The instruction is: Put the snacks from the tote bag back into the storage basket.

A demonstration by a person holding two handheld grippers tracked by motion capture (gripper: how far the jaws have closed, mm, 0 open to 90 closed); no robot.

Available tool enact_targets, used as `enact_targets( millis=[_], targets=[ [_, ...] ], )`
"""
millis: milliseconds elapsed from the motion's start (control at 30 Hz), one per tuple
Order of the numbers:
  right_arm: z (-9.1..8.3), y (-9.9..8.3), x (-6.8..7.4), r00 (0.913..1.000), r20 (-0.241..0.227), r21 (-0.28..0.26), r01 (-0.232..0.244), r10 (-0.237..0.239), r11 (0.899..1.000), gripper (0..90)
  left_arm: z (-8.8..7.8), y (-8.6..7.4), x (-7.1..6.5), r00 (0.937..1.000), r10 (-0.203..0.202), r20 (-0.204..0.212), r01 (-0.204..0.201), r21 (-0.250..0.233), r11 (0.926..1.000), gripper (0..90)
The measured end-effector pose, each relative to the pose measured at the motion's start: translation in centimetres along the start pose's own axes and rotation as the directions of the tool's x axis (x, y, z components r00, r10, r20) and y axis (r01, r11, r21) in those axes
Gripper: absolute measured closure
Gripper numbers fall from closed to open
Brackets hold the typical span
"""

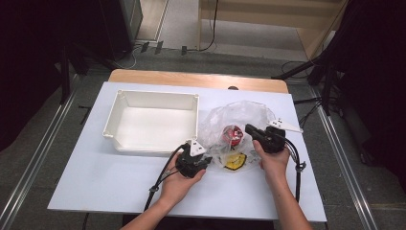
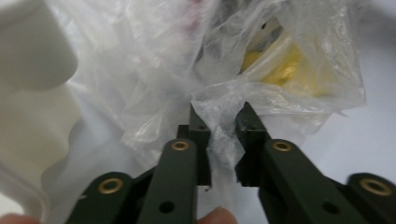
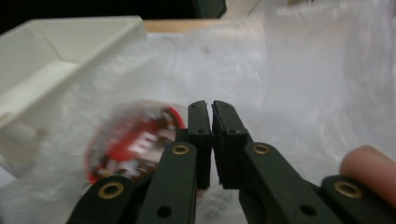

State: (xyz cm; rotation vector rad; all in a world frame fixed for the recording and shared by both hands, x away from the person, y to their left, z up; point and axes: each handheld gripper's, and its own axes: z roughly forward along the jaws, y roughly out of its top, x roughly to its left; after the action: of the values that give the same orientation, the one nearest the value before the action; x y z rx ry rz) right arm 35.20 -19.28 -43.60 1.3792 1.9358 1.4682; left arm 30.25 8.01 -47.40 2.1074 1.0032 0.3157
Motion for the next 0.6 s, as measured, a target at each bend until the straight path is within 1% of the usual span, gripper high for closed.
enact_targets(
  millis=[33,67,100,133,167,200,233,267,300,367,400,500,533,600],
  targets=[
    [-0.5,0.4,0.5,0.9996,-0.007,-0.025,0.026,-0.026,0.999,84.8,0.1,0.0,0.1,1.0000,-0.008,0.000,0.008,0.009,0.9999,84.0],
    [-0.9,0.7,1.0,0.9993,-0.016,-0.034,0.034,-0.034,0.999,84.2,0.0,0.0,0.2,0.9998,-0.021,0.001,0.021,0.014,0.9997,85.0],
    [-1.3,1.2,1.7,0.9978,-0.034,-0.055,0.055,-0.057,0.997,83.8,0.1,0.0,0.2,0.9994,-0.034,0.002,0.034,0.011,0.9993,85.6],
    [-1.5,1.4,2.1,0.9967,-0.046,-0.065,0.065,-0.068,0.996,83.8,0.1,0.0,0.3,0.9991,-0.042,0.000,0.042,0.015,0.9990,86.0],
    [-1.6,1.7,2.9,0.9939,-0.067,-0.065,0.084,-0.088,0.994,83.9,0.0,0.0,0.3,0.9990,-0.045,-0.001,0.045,0.018,0.9988,86.1],
    [-1.4,1.7,3.4,0.9907,-0.076,-0.058,0.108,-0.113,0.992,84.1,0.0,0.0,0.3,0.9990,-0.044,-0.003,0.044,0.015,0.9989,85.9],
    [-1.2,1.6,3.8,0.9890,-0.066,-0.046,0.130,-0.133,0.990,84.5,0.0,0.0,0.1,0.9991,-0.042,-0.006,0.042,0.014,0.9990,85.3],
    [-0.7,1.3,4.4,0.9867,-0.047,-0.023,0.154,-0.155,0.988,85.0,-0.1,0.0,0.0,0.9992,-0.038,-0.005,0.038,0.013,0.9992,81.5],
    [-0.2,1.0,4.6,0.9858,-0.043,-0.006,0.163,-0.163,0.987,85.2,-0.3,-0.1,-0.1,0.9995,-0.032,-0.007,0.032,0.012,0.9994,75.5],
    [0.5,0.5,4.7,0.9857,-0.034,0.017,0.166,-0.165,0.986,86.1,-1.0,0.0,-0.6,0.9999,-0.008,-0.006,0.008,-0.018,0.9998,67.2],
    [0.8,0.3,4.6,0.9869,-0.026,0.024,0.160,-0.159,0.987,86.8,-1.5,0.1,-0.8,1.0000,0.004,-0.006,-0.004,-0.028,0.9996,63.8],
    [0.9,0.2,4.2,0.9900,-0.011,0.016,0.141,-0.141,0.990,87.8,-2.9,0.5,-1.1,0.9994,0.022,0.028,-0.019,-0.075,0.9970,60.1],
    [0.8,0.2,4.0,0.9909,-0.007,0.012,0.135,-0.134,0.991,88.2,-3.6,0.7,-1.1,0.9991,0.022,0.038,-0.018,-0.102,0.9946,57.2],
    [0.6,0.2,3.7,0.9928,-0.018,0.008,0.118,-0.118,0.993,88.4,-4.7,1.0,-1.1,0.9983,0.013,0.058,-0.004,-0.156,0.9877,52.6]
  ],
)
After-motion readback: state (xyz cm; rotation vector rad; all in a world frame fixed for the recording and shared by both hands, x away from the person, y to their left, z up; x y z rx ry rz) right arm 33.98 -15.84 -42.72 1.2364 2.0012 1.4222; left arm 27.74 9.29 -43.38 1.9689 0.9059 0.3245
